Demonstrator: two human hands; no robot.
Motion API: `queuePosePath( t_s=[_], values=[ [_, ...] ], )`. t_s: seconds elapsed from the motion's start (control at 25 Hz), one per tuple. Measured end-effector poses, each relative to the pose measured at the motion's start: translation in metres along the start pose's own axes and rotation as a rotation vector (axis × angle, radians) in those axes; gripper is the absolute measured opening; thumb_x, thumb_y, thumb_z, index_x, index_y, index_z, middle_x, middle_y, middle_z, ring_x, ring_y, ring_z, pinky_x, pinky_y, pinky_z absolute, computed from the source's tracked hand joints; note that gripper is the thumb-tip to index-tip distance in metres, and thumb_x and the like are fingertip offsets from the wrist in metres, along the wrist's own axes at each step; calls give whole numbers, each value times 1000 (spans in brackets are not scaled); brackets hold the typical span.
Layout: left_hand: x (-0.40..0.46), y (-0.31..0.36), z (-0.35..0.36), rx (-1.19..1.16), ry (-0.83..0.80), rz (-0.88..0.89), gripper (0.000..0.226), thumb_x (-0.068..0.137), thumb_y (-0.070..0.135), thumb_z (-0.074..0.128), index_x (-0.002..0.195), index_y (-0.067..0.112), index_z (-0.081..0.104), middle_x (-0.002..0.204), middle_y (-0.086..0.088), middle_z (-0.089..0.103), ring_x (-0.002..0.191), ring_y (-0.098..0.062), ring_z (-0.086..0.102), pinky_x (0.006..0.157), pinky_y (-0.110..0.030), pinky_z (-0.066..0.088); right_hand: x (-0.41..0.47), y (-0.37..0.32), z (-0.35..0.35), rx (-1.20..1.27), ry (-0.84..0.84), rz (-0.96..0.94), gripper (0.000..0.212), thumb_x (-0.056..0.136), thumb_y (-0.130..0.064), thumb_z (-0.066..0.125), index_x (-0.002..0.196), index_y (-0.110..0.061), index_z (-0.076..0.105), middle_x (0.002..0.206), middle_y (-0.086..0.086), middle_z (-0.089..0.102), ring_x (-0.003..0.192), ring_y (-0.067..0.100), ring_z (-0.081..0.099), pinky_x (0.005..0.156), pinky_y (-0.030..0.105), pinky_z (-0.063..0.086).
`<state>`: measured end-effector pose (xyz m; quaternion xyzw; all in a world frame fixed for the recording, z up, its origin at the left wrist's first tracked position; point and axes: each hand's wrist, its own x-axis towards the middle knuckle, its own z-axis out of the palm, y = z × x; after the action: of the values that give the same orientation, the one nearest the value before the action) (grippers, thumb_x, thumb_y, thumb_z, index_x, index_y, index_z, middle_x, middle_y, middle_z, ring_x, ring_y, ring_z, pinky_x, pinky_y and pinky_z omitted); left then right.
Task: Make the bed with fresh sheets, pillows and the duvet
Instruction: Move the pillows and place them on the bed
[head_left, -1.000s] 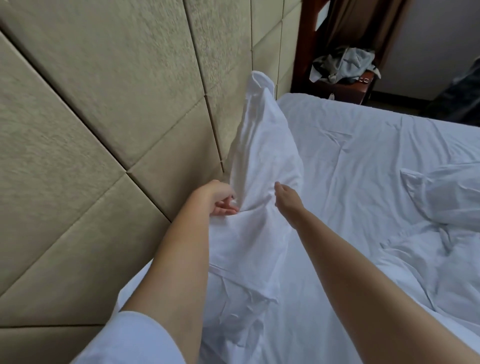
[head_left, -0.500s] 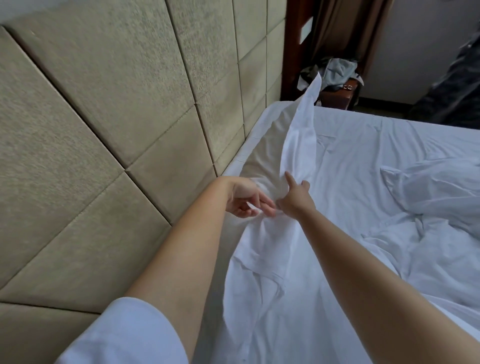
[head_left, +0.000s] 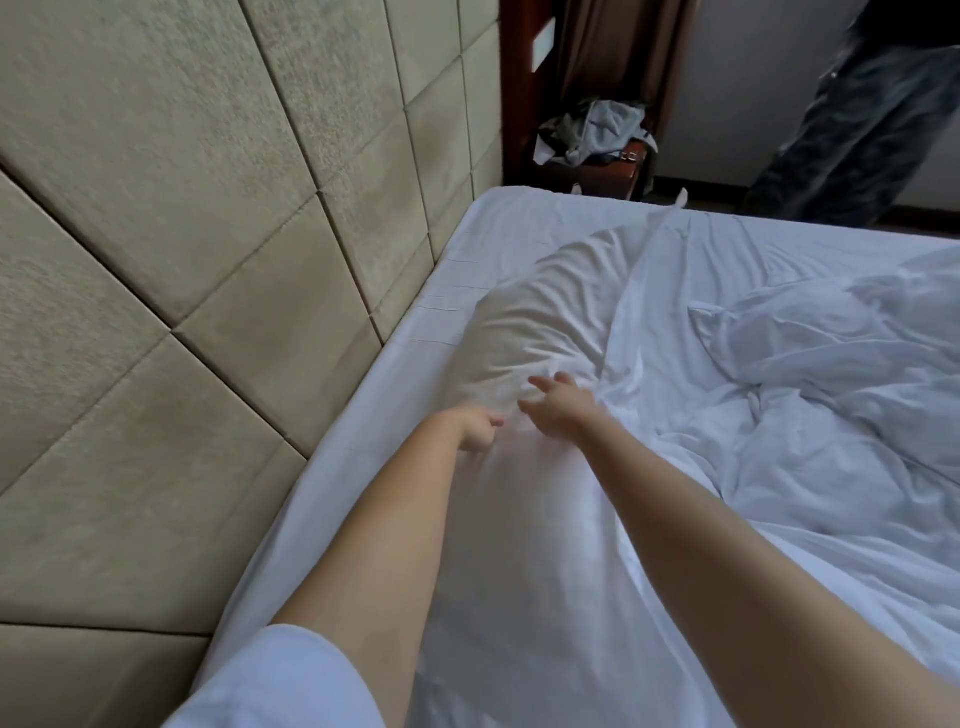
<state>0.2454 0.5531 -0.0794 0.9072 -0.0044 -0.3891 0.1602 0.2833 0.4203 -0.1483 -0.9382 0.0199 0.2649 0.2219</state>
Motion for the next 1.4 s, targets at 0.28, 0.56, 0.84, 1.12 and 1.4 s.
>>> queuePosePath(
  t_s=[0.28,0.56,0.84,1.12,1.4],
  values=[
    [42,-22,42,-69,37,-46,54,98,0,32,150,7,21,158,-11,18,145,-23,19,113,-24,15,-10,46,26,-25,-38,38,51,96,-20,35,147,-25,31,155,2,21,140,27,24,112,41,29],
    [107,-46,96,-342,84,-123,60,100,28,43,152,11,18,156,-11,24,141,-26,29,113,-28,25,3,73,47,-60,9,312,97,76,-73,55,148,-44,-3,156,6,-25,143,38,-16,108,65,7],
    [176,-70,126,-602,218,-326,98,83,68,49,153,19,1,155,-17,20,140,-34,27,116,-41,23,40,99,88,-56,78,364,108,65,-87,47,146,-47,-13,156,10,-25,143,41,-13,106,68,5],
    [217,-78,127,-748,175,-382,125,67,73,64,151,22,-13,156,-12,21,142,-30,24,117,-43,21,63,116,105,-50,87,381,106,64,-89,44,145,-49,-13,156,10,-22,142,42,-10,106,69,5],
    [231,-84,123,-857,156,-324,129,62,62,76,152,19,-6,157,-8,21,141,-26,28,117,-37,22,68,123,110,-56,102,369,105,65,-89,42,145,-49,-14,156,9,-22,143,42,-11,106,69,3]
  ],
)
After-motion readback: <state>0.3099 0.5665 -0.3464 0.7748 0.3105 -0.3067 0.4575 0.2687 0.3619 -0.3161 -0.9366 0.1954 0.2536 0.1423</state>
